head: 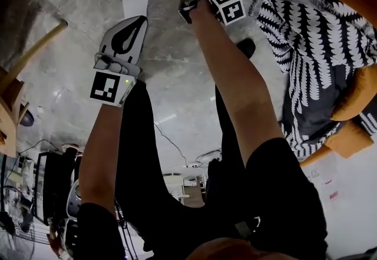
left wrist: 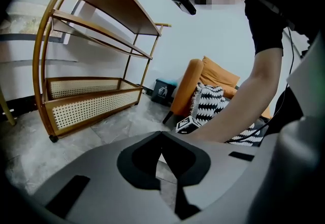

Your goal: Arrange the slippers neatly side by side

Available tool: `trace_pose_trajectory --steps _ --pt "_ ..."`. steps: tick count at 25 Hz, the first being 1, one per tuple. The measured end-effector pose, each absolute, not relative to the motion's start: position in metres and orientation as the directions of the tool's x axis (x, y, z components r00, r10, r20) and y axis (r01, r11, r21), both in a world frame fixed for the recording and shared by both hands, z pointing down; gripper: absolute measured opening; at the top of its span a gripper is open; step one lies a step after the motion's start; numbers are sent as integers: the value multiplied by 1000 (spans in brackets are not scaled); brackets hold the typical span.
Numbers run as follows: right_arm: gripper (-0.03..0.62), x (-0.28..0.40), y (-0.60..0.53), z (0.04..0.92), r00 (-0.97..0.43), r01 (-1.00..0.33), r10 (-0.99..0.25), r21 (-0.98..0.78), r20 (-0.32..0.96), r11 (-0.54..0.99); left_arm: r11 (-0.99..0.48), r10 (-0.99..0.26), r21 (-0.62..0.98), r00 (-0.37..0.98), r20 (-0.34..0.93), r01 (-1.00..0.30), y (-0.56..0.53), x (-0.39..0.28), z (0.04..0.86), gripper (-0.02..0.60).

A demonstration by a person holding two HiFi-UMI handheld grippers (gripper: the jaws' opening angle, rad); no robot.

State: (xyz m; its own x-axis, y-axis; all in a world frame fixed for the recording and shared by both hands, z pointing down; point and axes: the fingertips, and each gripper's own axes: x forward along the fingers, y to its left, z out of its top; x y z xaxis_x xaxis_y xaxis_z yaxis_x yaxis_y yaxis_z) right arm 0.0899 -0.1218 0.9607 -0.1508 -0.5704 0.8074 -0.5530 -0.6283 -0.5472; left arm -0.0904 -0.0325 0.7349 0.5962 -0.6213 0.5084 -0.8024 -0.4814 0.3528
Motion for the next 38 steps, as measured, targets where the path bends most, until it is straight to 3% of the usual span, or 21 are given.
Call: trace_pose_trajectory --steps 13,15,16,22,28,38 --pt "38 97 -113 981 -153 -561 -531 -516 833 -647 -478 -599 380 611 519 -792 -25 -83 744 15" --pt "142 94 -111 980 -177 -548 -522 -524 835 -652 -483 -592 380 614 522 -789 -24 -83 742 15" --pt "164 93 -108 978 -188 -542 -514 -525 837 -656 -484 -590 378 614 524 -789 -24 -83 741 15" --pt "143 102 -90 936 -187 -591 -479 -488 858 -642 -484 -609 351 597 523 -801 -31 -88 723 15" --pt "51 107 -115 814 -277 -845 -565 -477 777 -241 -486 -618 342 593 516 -804 -45 -86 669 15" --pt "35 68 -140 545 -543 -839 -689 -339 481 425 -375 -765 328 489 419 -867 -70 -107 527 15"
